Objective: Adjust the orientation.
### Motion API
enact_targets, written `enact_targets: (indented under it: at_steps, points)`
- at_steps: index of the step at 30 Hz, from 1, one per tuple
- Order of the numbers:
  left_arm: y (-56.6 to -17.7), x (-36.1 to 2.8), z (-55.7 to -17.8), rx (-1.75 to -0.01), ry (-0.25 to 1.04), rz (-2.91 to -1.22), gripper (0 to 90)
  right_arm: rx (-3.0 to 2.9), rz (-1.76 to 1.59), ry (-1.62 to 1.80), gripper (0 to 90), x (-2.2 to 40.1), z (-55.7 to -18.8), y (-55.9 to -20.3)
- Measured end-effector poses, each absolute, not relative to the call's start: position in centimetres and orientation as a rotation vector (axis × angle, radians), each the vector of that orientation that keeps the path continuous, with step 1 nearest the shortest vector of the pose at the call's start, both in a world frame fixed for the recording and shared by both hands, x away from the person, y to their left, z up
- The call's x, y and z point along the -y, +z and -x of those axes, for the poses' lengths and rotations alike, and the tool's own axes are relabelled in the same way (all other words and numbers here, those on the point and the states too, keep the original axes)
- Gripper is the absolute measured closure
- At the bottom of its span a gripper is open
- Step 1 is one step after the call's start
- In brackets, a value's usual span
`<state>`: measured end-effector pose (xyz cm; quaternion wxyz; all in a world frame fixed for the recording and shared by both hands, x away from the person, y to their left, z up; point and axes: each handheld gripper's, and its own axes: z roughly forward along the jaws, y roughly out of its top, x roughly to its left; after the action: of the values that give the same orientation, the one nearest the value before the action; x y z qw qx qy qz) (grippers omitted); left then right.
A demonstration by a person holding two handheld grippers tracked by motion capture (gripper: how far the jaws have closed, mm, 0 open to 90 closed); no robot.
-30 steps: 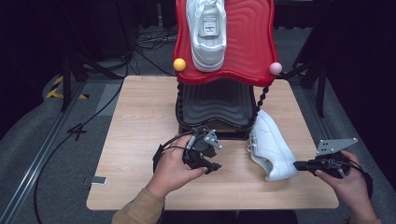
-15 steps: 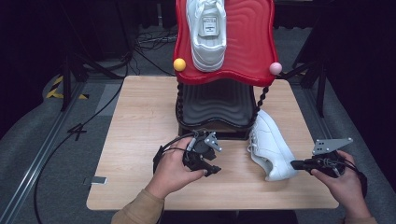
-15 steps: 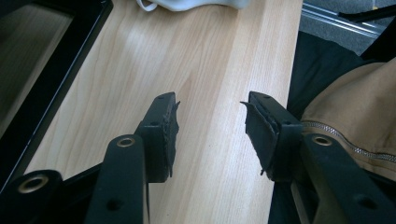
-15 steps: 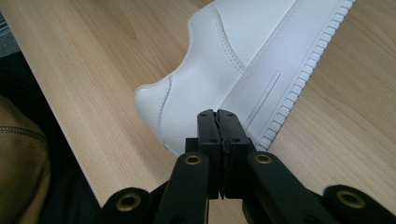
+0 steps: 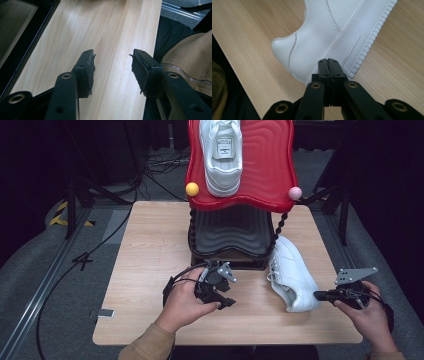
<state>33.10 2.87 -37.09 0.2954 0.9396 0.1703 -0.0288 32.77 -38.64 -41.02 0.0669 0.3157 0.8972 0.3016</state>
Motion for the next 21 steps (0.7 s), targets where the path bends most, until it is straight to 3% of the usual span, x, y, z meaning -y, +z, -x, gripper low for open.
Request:
enact_targets:
  at_steps: [17,21]
  points:
    - [-37.1,-3.2,-33.2,-0.457,-0.082,-2.500,53.4,-2.593,-1.074,0.794,90.0,41.0,-32.9,-40.7]
    - [-37.2,-3.1,-33.2,-0.455,-0.082,-2.501,53.5,-2.448,-1.163,0.632,90.0,42.9,-32.5,-39.5]
